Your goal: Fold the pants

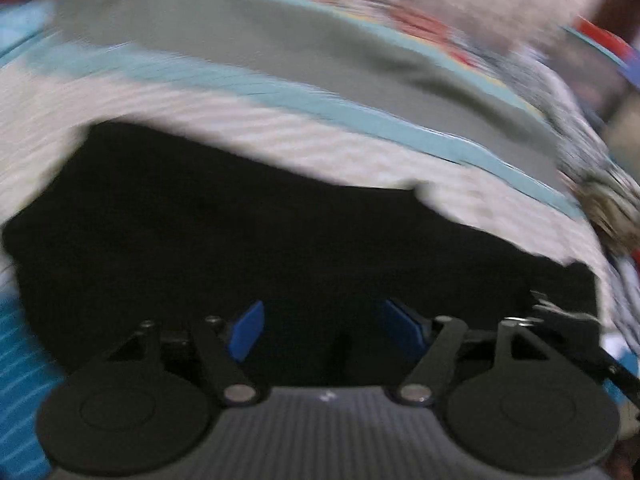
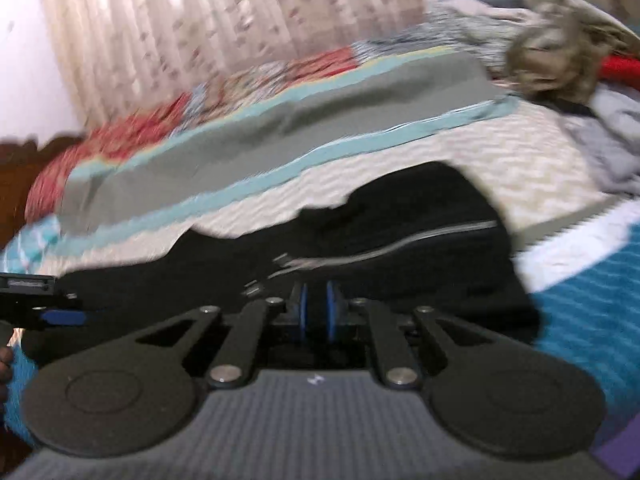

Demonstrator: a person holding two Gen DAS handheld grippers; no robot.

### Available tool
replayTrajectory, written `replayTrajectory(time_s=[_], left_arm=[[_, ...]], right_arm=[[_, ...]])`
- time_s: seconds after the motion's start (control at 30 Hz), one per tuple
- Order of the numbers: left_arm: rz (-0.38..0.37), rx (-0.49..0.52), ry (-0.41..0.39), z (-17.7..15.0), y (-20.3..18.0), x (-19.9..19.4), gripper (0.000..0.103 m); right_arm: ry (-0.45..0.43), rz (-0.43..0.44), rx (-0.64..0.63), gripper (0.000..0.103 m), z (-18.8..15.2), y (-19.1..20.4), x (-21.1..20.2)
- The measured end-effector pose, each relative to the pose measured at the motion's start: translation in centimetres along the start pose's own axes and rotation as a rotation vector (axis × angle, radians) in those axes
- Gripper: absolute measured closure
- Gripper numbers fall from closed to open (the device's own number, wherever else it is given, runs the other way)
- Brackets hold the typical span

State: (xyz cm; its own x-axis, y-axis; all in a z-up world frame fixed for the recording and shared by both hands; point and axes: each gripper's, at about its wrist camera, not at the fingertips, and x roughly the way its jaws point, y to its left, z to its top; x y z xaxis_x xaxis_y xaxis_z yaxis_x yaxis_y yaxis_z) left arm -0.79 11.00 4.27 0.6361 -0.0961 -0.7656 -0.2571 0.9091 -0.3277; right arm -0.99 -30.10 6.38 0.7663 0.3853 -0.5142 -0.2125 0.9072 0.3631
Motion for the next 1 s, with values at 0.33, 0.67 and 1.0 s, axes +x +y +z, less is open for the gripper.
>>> replayTrajectory(time_s=[0.33,0.67,1.0], left_arm=[[-0.078,-0.281,-0.142,-1.2,11.4,-4.6,0.036],[-0.081,-0.310,-0.231,-1.7,14.8,-7.2,0.030],[-0.058,-0.270,-0.176,-3.8,15.9,-6.5,0.027]], right_arm=[[0.211,-0.038,0.229,0.096,-0.9,0.9,5.2],[0.224,-0.158,0.122,0.097,-1.1,3.8,5.3],[0.227,-0.223,0.013,0.096,-0.8,4.3,5.6]])
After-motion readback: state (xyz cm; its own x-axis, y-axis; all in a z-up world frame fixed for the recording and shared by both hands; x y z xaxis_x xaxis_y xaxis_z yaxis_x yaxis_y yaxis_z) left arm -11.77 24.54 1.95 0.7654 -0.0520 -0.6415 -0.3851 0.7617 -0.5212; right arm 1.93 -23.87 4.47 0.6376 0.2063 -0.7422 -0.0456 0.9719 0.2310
